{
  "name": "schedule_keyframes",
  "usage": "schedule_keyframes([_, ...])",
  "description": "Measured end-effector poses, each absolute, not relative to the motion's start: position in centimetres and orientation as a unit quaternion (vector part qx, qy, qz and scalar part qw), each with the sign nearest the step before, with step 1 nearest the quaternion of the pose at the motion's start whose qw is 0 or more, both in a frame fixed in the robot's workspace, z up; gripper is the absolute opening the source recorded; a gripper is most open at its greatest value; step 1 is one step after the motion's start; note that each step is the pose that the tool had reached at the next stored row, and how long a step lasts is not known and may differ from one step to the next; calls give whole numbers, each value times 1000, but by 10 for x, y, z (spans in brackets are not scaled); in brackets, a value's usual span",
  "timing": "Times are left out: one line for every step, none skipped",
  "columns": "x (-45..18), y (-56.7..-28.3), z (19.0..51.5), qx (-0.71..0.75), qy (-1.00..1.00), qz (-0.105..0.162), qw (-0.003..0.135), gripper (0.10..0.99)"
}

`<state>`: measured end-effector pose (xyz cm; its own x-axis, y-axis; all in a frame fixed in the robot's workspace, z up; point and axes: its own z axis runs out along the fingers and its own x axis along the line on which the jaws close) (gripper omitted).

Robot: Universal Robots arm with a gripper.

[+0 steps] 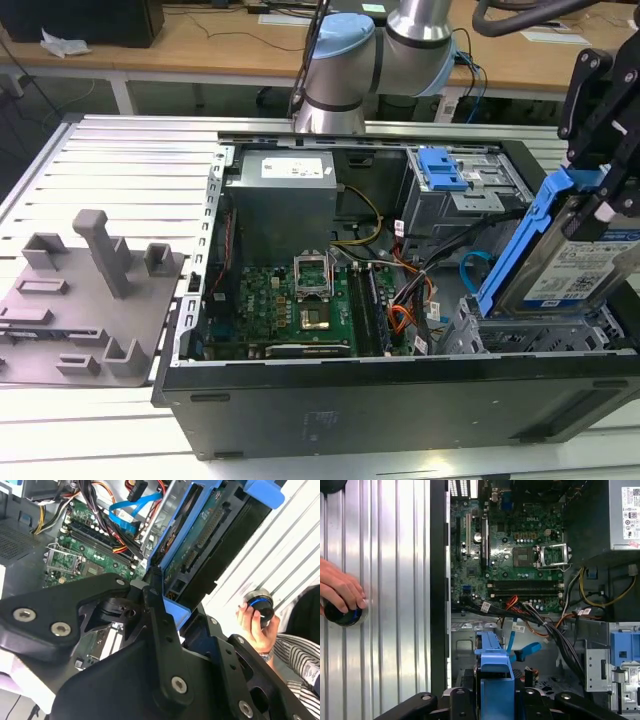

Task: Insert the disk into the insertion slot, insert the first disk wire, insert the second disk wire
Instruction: 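Insert the disk into the insertion slot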

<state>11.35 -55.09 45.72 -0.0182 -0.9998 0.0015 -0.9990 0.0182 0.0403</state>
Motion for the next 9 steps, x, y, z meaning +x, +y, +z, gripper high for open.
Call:
schedule_keyframes([114, -549, 456, 701, -713, -14, 14, 365])
schedule_keyframes([114, -547, 455, 701, -713, -15, 13, 365])
schedule_keyframes([114, -546, 454, 701, -713, -16, 12, 365])
schedule_keyframes([114, -546, 453, 701, -713, -16, 12, 365])
schedule_keyframes([114, -546, 452, 701, -713, -16, 12, 365])
schedule_keyframes([114, -546, 451, 701, -713, -17, 12, 365])
schedule_keyframes([114, -546, 449, 701, -713, -17, 12, 365])
schedule_keyframes([113, -546, 446, 701, -713, -17, 12, 365])
schedule_keyframes([113, -546, 443, 701, -713, -17, 12, 365])
